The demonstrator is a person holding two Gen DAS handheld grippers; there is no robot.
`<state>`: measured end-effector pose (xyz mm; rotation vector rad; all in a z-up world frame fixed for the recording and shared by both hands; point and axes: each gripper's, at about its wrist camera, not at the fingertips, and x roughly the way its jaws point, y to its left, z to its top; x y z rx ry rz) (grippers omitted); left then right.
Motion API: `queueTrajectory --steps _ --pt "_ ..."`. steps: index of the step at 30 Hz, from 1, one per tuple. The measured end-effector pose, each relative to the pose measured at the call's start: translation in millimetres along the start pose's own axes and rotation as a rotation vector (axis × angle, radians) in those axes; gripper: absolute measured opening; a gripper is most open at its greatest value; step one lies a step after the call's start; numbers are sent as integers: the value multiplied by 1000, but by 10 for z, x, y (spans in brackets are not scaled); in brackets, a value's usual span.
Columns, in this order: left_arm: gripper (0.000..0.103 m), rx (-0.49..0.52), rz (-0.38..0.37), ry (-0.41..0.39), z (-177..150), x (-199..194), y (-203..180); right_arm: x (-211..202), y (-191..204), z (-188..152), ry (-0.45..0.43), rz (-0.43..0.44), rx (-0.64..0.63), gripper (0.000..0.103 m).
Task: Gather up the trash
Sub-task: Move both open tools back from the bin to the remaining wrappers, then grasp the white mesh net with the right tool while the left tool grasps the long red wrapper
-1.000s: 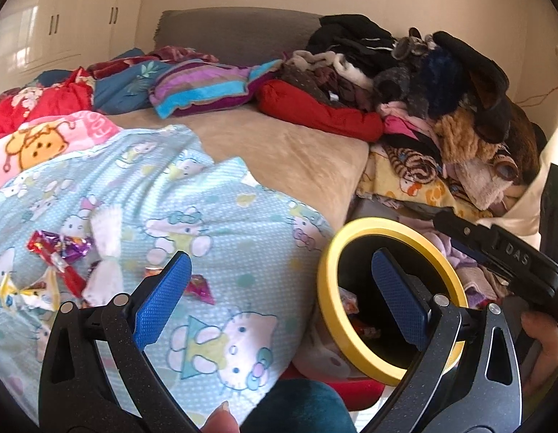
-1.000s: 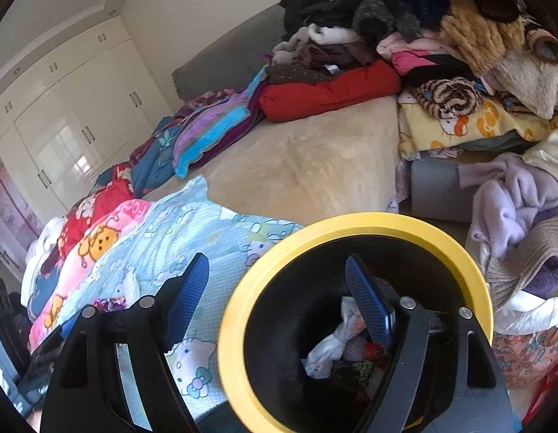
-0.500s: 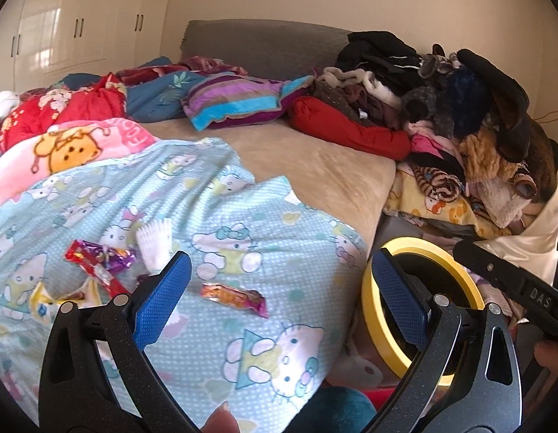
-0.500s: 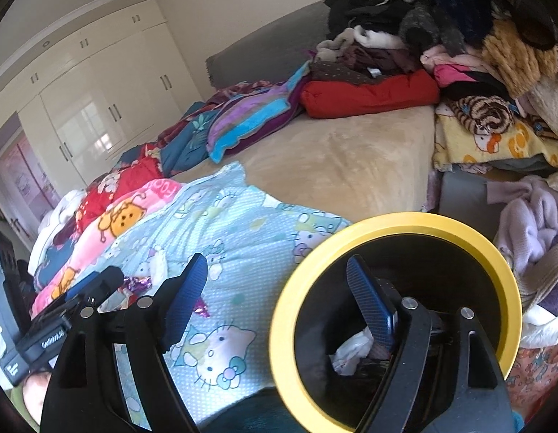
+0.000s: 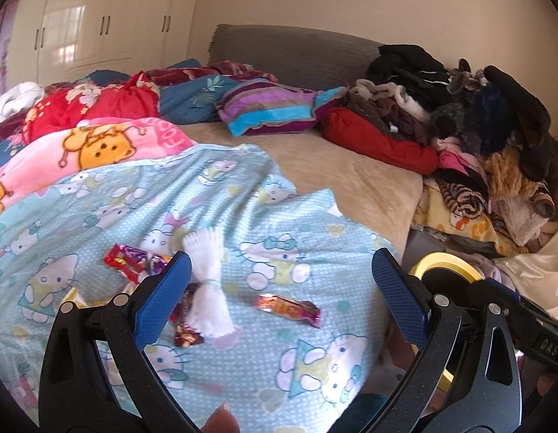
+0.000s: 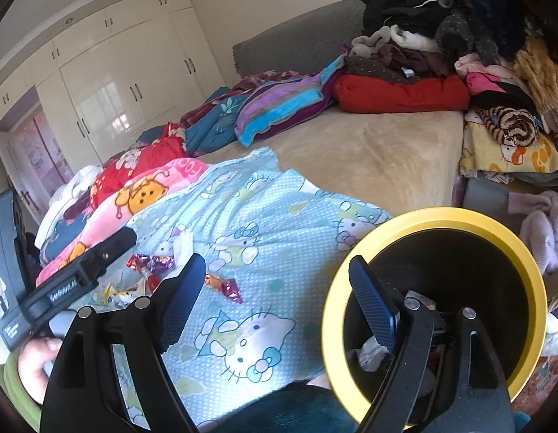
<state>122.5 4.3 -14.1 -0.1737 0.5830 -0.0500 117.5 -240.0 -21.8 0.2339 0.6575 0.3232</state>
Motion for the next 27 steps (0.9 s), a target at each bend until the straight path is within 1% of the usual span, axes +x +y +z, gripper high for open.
queueTrajectory --steps 13,20,27 --pt "92 -90 67 2 58 50 566 302 443 -84 56 39 -83 79" --pt "92 -165 107 22 89 84 969 520 728 -135 90 69 -145 79" --pt "92 -216 146 57 65 139 1265 781 998 -215 135 116 -190 79"
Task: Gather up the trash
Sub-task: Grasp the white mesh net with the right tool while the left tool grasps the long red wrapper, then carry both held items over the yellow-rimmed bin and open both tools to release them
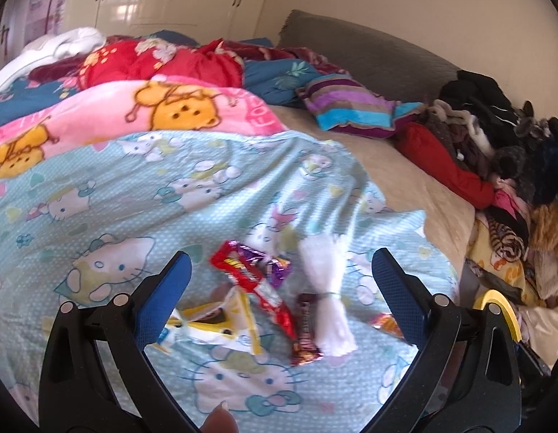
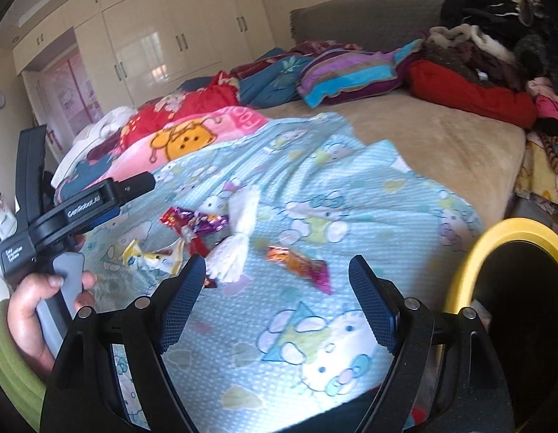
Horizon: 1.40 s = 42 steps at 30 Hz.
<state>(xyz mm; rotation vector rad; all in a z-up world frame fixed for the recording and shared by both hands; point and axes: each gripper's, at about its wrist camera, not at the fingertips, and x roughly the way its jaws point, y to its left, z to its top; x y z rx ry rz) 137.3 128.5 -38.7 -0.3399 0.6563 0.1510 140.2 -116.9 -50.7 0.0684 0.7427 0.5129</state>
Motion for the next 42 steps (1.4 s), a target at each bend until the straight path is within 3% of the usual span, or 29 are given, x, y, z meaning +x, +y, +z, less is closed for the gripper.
queueTrajectory --steps 3,12,14,18,22,25,28,33,37,42 --pt "92 -26 11 29 -14 78 123 140 93 -2 22 30 -15 79" --pt "71 -94 -17 124 -145 334 301 604 252 -13 100 92 -16 71" --pt "63 -106 -30 150 -181 404 313 718 287 -38 121 98 -18 68" --pt "59 -134 -48 180 -222 512 353 912 323 -72 161 107 -12 64" --pt "57 -149 -56 197 -234 597 349 1089 318 -92 205 115 -4 46" --pt "57 -140 -55 205 -227 658 314 1141 298 -108 230 138 1 18" --pt "57 -132 -42 216 -207 752 294 1087 294 -128 225 149 -3 13" --pt "47 -138 -11 231 -200 879 315 909 266 -205 209 168 -1 12" --pt "29 -139 5 232 -202 906 342 773 283 -264 198 179 -21 11" --pt "24 -173 -24 225 -219 833 373 672 278 -265 182 188 -17 11"
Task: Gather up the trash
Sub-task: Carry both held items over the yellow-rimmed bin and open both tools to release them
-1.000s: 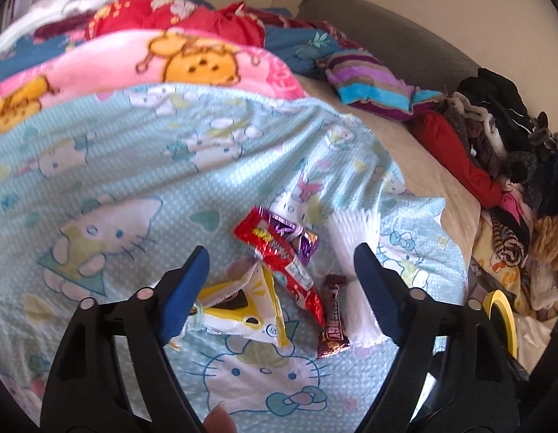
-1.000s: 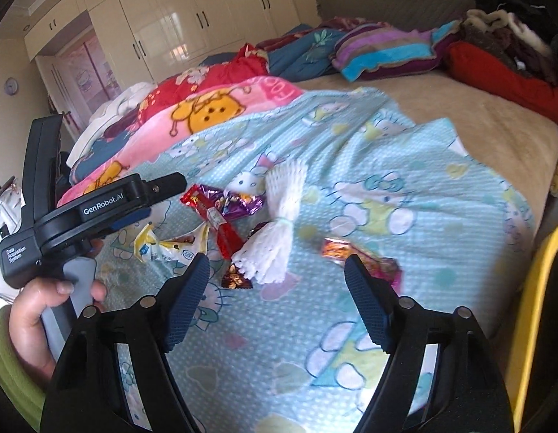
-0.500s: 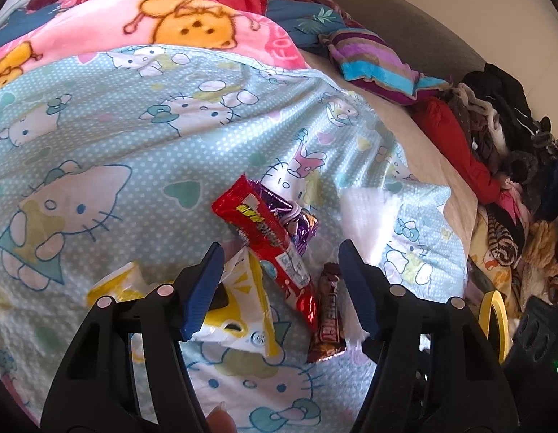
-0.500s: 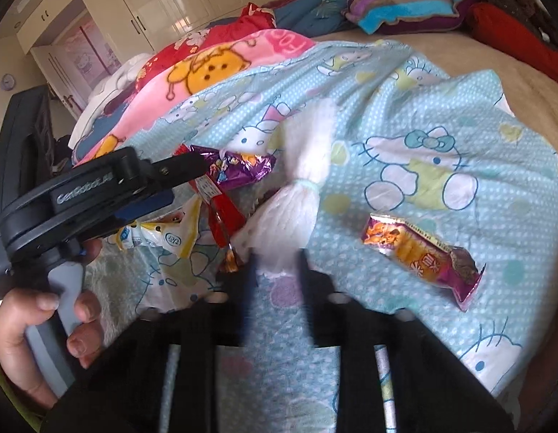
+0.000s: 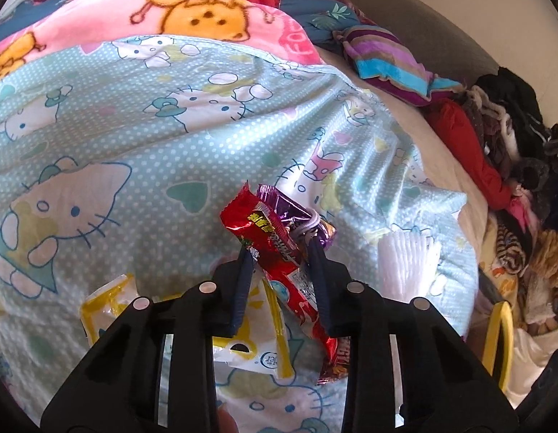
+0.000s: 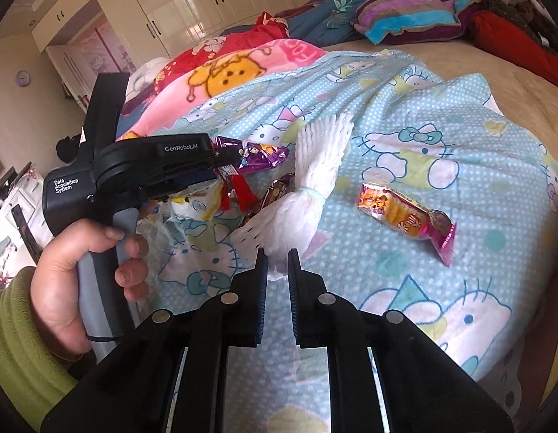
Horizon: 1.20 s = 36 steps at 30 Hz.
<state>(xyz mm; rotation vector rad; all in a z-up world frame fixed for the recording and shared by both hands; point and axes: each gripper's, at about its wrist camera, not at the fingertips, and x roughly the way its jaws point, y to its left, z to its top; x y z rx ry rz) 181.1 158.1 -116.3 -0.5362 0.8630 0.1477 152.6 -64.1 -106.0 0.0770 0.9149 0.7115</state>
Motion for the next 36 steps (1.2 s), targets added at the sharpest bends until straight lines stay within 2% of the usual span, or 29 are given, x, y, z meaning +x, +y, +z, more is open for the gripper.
queueTrajectory --steps 10,22,36 --pt "24 33 -67 -32 -58 -300 -136 -261 33 34 -59 18 -14 11" --pt "23 110 -125 -95 -15 -612 -487 -566 23 28 -111 6 -25 11" --pt "23 208 -182 -113 -133 -792 -922 -908 -196 13 -166 -36 16 11"
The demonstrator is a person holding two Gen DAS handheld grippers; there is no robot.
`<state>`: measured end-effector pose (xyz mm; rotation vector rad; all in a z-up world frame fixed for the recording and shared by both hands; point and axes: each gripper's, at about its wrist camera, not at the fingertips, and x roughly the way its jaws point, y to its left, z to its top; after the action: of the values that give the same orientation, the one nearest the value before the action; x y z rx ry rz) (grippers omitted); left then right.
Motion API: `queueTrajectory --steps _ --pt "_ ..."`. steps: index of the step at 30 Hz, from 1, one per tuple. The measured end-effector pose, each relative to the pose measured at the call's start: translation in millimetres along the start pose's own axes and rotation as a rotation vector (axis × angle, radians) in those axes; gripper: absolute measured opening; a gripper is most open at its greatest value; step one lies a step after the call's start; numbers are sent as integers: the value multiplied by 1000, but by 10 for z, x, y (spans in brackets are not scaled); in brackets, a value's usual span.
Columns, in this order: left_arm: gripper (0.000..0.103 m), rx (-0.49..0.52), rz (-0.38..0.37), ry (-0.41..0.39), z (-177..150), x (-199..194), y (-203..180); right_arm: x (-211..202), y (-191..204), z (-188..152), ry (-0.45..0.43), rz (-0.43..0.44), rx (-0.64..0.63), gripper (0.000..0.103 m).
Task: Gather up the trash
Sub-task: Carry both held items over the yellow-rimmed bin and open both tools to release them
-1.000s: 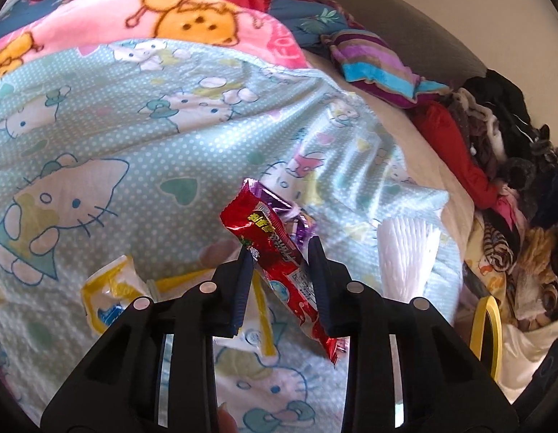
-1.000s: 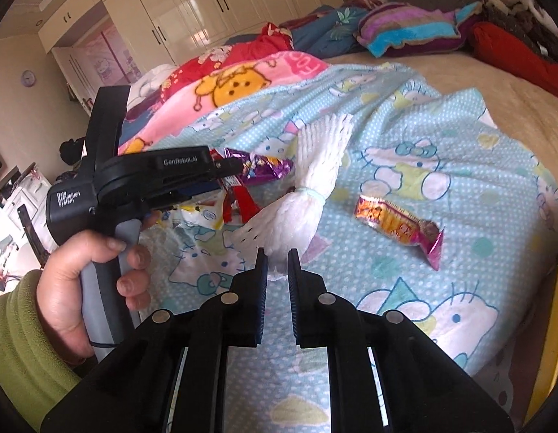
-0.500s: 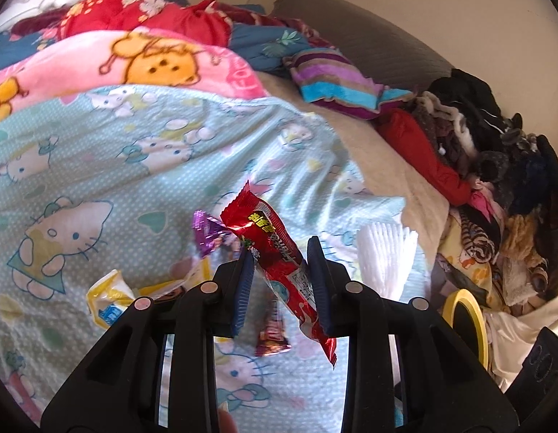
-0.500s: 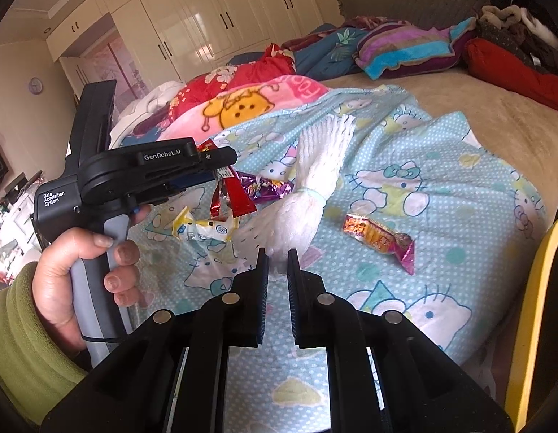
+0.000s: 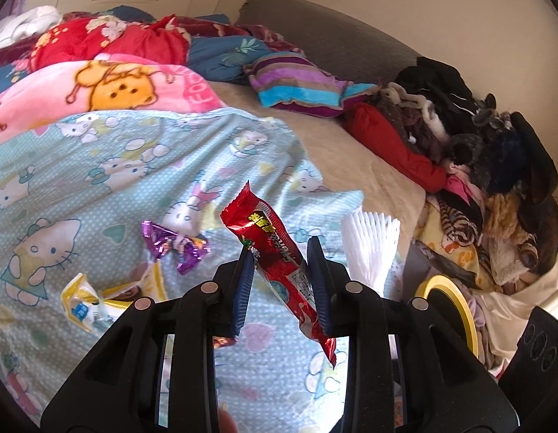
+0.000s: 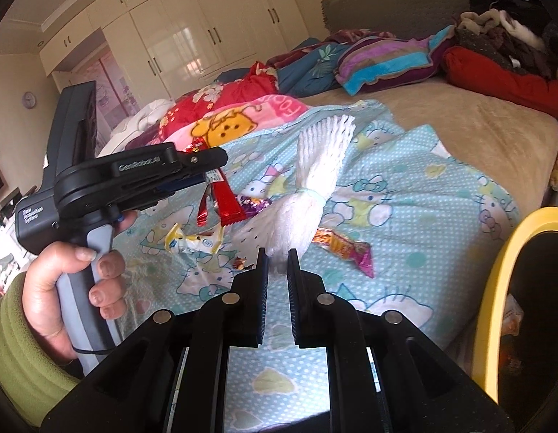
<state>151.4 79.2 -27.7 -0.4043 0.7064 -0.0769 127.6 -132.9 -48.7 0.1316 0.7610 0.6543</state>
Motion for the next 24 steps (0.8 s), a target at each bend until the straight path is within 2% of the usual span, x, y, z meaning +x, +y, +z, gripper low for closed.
queueTrajectory --steps 24 --pt "23 112 -74 11 -146 -40 -624 -473 -504 -44 -79 -87 93 11"
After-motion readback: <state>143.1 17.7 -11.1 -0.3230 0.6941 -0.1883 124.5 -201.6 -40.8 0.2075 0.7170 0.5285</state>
